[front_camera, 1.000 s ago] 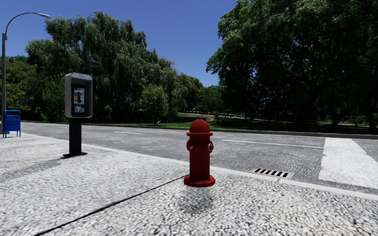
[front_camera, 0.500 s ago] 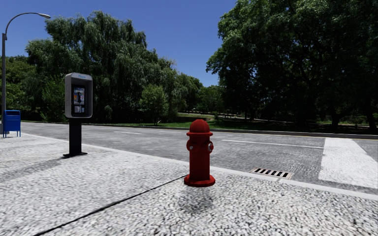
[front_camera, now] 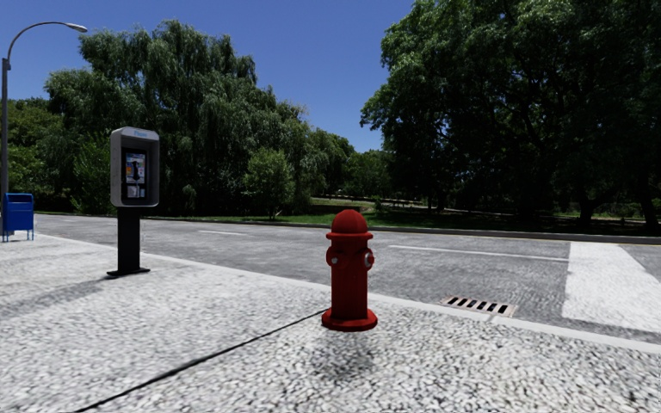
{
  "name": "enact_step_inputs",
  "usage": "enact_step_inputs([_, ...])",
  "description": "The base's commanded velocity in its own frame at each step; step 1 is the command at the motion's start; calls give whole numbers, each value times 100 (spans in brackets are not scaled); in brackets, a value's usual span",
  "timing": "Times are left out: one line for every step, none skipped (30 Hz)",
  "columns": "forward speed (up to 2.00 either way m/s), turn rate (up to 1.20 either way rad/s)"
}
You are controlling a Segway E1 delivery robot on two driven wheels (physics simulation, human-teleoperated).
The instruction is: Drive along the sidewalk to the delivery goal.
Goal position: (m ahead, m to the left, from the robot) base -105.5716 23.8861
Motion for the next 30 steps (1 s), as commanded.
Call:
enact_step_inputs([82,0])
enact_step_inputs([82,0])
enact_step_inputs([82,0])
enact_step_inputs([82,0])
enact_step_inputs([83,0])
enact_step_inputs([83,2])
enact_step_inputs([83,2])
enact_step_inputs([83,14])
enact_step_inputs([83,25])
enact_step_inputs([85,33])
enact_step_inputs([85,33])
enact_step_inputs([91,35])
enact_step_inputs([93,39])
enact_step_inputs([93,39])
enact_step_inputs([94,51])
enact_step_inputs([94,63])
enact_step_inputs([94,66])
enact_step_inputs([94,66])
enact_step_inputs([94,66])
enact_step_inputs([94,67])
enact_step_inputs([94,68])
enact_step_inputs([94,68])
enact_step_inputs([93,72])
enact_step_inputs([92,77])
enact_step_inputs([92,77])
enact_step_inputs([92,78])
enact_step_inputs([92,78])
enact_step_inputs([92,78])
enact_step_inputs([92,78])
enact_step_inputs([92,78])
